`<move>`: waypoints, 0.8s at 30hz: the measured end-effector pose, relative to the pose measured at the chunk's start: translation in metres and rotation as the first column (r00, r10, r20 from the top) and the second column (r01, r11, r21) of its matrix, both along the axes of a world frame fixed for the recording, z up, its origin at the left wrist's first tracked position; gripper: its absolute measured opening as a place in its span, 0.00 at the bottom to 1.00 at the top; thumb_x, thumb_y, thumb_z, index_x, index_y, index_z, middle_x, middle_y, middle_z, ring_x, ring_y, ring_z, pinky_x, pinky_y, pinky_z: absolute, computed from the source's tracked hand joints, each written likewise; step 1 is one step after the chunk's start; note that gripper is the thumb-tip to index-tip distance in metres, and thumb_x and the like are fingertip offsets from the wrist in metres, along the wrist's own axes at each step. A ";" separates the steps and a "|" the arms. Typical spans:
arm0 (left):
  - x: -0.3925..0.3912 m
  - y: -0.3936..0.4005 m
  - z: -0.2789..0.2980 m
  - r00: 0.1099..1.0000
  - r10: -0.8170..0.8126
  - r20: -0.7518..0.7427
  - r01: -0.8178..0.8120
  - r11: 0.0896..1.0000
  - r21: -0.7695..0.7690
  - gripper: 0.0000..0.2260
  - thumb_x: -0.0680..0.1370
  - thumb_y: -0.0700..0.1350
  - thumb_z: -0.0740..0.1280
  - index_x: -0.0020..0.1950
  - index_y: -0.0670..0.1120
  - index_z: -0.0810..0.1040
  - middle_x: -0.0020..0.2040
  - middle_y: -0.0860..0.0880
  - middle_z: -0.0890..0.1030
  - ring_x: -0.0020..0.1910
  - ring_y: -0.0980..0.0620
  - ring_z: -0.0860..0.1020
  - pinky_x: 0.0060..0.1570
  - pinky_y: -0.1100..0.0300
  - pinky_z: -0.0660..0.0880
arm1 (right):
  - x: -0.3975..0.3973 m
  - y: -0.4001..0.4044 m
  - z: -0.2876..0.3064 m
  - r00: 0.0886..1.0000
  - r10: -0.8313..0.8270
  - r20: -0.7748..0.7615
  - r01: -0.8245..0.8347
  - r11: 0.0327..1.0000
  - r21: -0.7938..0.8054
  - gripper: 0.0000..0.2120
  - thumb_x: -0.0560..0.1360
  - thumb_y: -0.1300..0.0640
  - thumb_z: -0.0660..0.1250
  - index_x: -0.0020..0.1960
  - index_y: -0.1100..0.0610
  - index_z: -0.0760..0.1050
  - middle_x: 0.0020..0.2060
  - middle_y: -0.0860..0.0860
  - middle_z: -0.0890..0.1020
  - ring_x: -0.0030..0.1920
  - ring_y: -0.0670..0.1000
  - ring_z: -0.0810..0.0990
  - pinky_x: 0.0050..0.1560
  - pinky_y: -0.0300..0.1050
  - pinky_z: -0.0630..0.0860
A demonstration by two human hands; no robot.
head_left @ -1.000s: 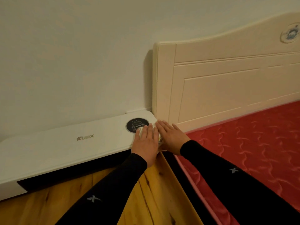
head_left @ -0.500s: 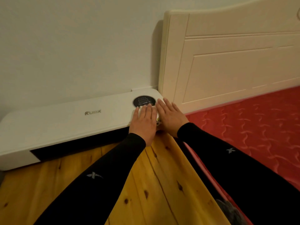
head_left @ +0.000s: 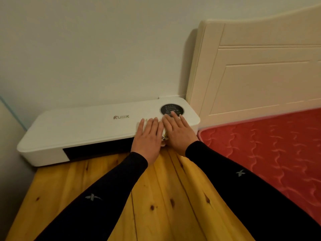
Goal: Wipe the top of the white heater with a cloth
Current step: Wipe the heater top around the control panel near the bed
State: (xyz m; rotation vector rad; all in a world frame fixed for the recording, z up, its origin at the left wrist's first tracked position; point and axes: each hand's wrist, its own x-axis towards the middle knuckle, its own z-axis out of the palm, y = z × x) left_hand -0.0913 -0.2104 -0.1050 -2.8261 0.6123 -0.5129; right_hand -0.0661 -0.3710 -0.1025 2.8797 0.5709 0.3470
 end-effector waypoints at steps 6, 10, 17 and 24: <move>-0.006 0.006 -0.006 0.999 0.040 0.012 -0.040 0.999 -0.024 0.30 0.81 0.52 0.48 0.78 0.41 0.40 0.80 0.39 0.47 0.78 0.40 0.45 0.73 0.39 0.43 | -0.005 0.006 0.000 0.998 0.060 0.015 -0.060 0.998 -0.001 0.44 0.76 0.31 0.35 0.82 0.59 0.48 0.81 0.56 0.53 0.81 0.59 0.45 0.80 0.58 0.45; -0.008 0.002 -0.010 0.997 0.070 0.035 -0.069 0.997 -0.037 0.30 0.82 0.54 0.48 0.79 0.41 0.41 0.80 0.39 0.48 0.78 0.40 0.45 0.73 0.38 0.42 | -0.001 0.000 -0.002 0.994 0.103 0.017 -0.104 0.995 0.014 0.41 0.77 0.33 0.33 0.82 0.58 0.46 0.82 0.55 0.51 0.81 0.58 0.44 0.80 0.57 0.44; -0.010 -0.007 -0.013 0.991 0.122 0.061 -0.119 0.992 -0.047 0.29 0.82 0.52 0.49 0.79 0.41 0.44 0.79 0.39 0.50 0.78 0.40 0.46 0.74 0.38 0.42 | 0.004 -0.005 -0.009 0.989 0.119 0.088 -0.122 0.992 0.022 0.32 0.84 0.40 0.44 0.81 0.57 0.50 0.81 0.55 0.56 0.81 0.58 0.47 0.80 0.59 0.43; -0.008 -0.021 -0.014 0.990 0.119 0.072 -0.121 0.993 0.016 0.30 0.82 0.53 0.49 0.79 0.41 0.43 0.79 0.38 0.49 0.78 0.40 0.47 0.74 0.40 0.45 | 0.010 -0.023 -0.017 0.983 0.128 0.134 -0.125 0.992 -0.032 0.34 0.83 0.38 0.42 0.81 0.58 0.50 0.81 0.56 0.55 0.81 0.57 0.47 0.79 0.61 0.39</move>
